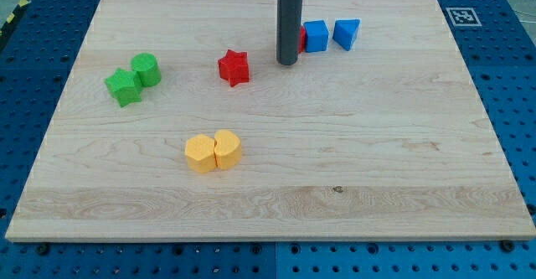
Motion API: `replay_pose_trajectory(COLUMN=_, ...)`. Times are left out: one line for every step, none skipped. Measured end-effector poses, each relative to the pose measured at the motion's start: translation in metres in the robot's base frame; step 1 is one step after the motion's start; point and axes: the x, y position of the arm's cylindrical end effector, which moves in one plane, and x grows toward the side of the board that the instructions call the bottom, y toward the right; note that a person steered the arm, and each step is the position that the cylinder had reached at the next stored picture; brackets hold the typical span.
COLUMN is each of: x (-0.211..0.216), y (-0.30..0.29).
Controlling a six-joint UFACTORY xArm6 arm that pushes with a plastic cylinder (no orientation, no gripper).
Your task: Move the blue triangle into the blue cube
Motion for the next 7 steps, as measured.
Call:
replay_pose_trajectory(x=0.005, y=0.017)
replay_pose_trajectory(x=0.005, y=0.035)
replay_pose_trajectory(x=0.005, y=0.058)
replay_pose_trajectory(x=0.005, y=0.084)
replay_pose_trajectory(x=0.005, y=0.096)
replay_pose_trajectory(x=0.005, y=0.096)
replay_pose_trajectory(x=0.005, y=0.108)
